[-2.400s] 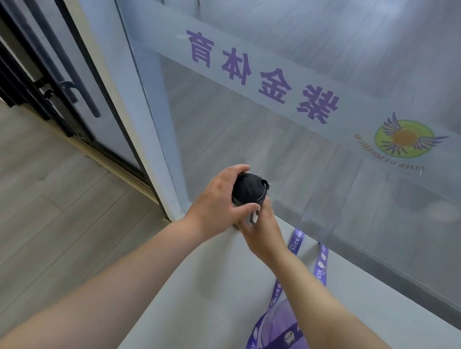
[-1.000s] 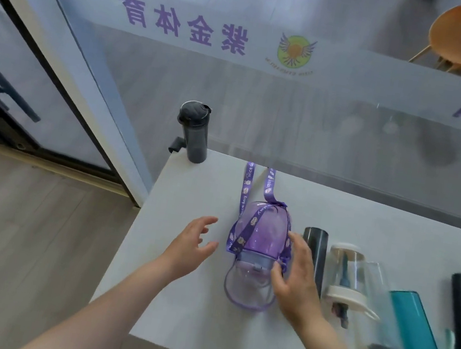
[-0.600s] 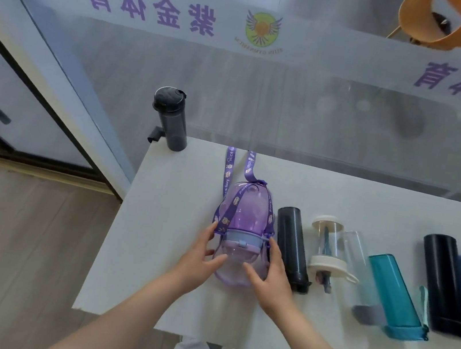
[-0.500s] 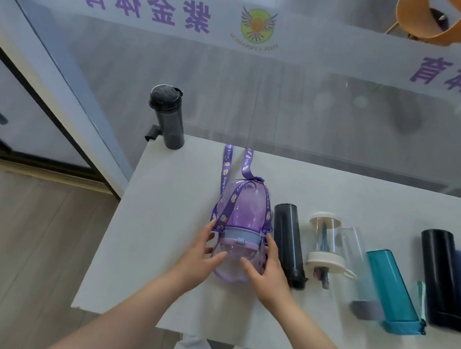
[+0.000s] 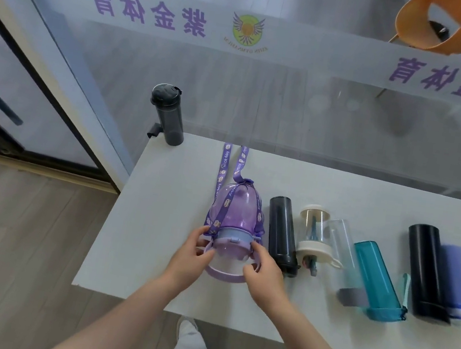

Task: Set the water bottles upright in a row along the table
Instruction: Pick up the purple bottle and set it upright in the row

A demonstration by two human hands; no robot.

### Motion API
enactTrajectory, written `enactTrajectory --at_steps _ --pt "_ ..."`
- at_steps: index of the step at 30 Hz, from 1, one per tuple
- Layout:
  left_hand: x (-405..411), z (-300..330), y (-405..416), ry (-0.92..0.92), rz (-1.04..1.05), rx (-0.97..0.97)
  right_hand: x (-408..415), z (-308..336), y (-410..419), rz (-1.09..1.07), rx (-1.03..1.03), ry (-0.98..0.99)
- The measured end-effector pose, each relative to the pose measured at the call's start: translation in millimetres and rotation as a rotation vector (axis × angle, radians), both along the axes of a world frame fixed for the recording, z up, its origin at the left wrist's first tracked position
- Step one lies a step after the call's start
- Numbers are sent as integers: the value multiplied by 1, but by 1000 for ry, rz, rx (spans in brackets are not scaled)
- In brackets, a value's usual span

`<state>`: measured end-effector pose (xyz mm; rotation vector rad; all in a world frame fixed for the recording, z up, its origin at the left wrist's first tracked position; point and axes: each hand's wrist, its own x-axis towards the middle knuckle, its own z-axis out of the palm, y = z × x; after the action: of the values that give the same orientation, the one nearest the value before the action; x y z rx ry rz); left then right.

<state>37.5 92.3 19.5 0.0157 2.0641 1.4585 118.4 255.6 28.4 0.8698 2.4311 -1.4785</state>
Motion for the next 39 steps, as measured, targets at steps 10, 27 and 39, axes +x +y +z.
enactTrajectory --at_steps 10,27,39 --pt "30 42 5 123 126 142 15 43 8 11 -32 223" --pt "-44 72 31 189 31 233 -61 58 25 47 -40 260" --pt "-79 40 23 131 -45 157 -73 45 43 131 -145 261"
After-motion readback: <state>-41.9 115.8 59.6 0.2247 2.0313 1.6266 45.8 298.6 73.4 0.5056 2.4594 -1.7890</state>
